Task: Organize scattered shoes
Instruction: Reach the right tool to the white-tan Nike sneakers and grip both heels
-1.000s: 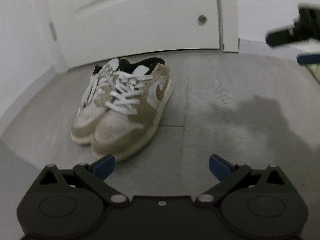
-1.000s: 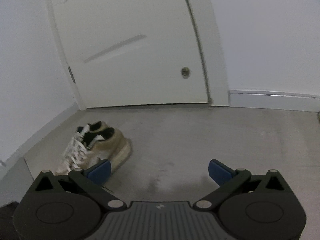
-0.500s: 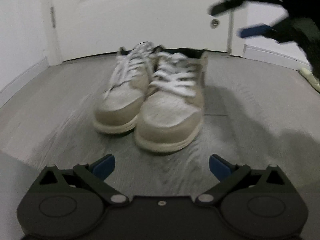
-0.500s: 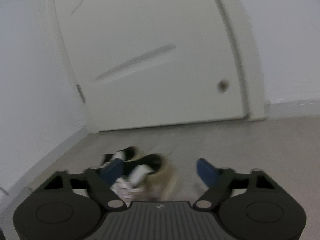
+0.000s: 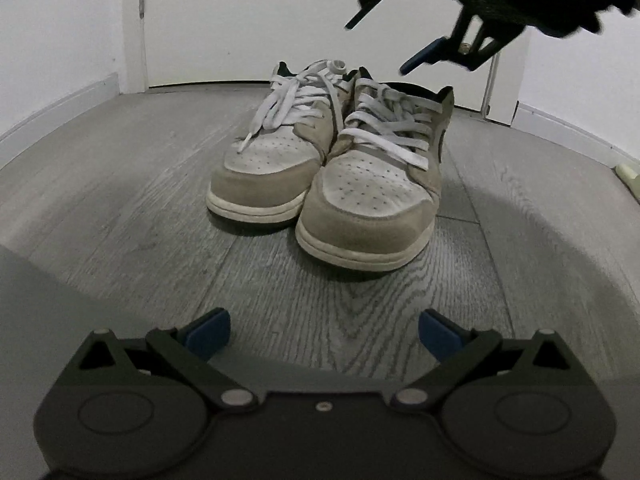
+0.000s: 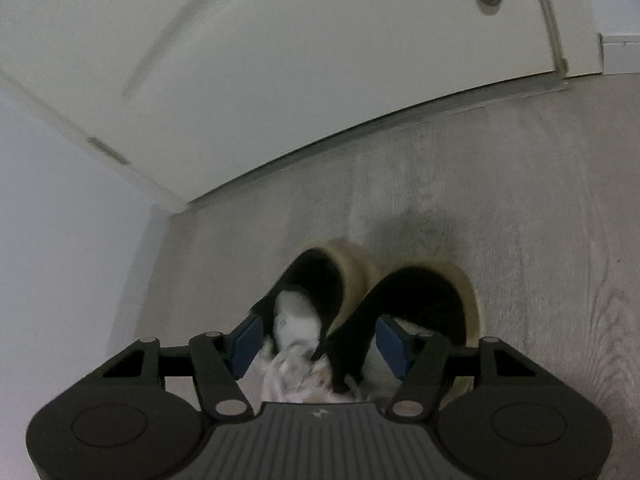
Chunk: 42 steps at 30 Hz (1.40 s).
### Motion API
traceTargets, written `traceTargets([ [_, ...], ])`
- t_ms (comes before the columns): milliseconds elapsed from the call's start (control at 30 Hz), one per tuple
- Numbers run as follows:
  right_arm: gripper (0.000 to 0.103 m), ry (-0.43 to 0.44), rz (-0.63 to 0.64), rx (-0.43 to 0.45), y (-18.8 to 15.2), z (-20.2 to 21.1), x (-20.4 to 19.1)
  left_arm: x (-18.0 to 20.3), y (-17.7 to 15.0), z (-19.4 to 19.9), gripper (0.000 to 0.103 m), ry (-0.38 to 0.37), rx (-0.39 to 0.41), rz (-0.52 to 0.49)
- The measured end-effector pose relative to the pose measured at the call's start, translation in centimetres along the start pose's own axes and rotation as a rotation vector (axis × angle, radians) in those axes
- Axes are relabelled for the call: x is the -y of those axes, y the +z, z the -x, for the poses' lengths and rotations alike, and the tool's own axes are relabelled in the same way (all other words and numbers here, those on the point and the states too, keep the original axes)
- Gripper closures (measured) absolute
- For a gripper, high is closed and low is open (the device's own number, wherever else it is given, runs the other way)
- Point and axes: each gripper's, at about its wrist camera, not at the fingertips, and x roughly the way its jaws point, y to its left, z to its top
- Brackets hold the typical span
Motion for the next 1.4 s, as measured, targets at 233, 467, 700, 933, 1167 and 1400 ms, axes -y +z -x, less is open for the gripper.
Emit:
traceTargets([
  [233,0.04,-0.122,-0.09,-0.091,1.4,-4.1,-0.9,-0.6,0.1,0.1,0.001,-0.013,0.006,0.023],
  [467,0.035,-0.27,-0.053,-0.162,2.6,-6.7,-3.6,-1.0,0.2,0.2,0.001,-0.011,0.018,0.051],
  [700,0.04,-0.326,-0.012,-0.135,2.2,-6.4,-4.1,-1.4,0.3,0.5,0.001,0.011,0.032,0.054],
  [933,0.039,-0.341,-0.052,-0.163,3.3,-6.9,-3.7,-1.1,0.3,0.6,0.001,-0.005,0.044,0.045],
  [1167,0.041,-0.323,-0.092,-0.205,4.2,-7.6,-3.3,-0.9,0.2,0.2,0.001,0.012,0.027,0.02],
  [1400,0.042,-0.278,-0.099,-0.194,4.1,-7.2,-2.5,-1.1,0.4,0.4,0.001,-0.001,0.032,0.036],
])
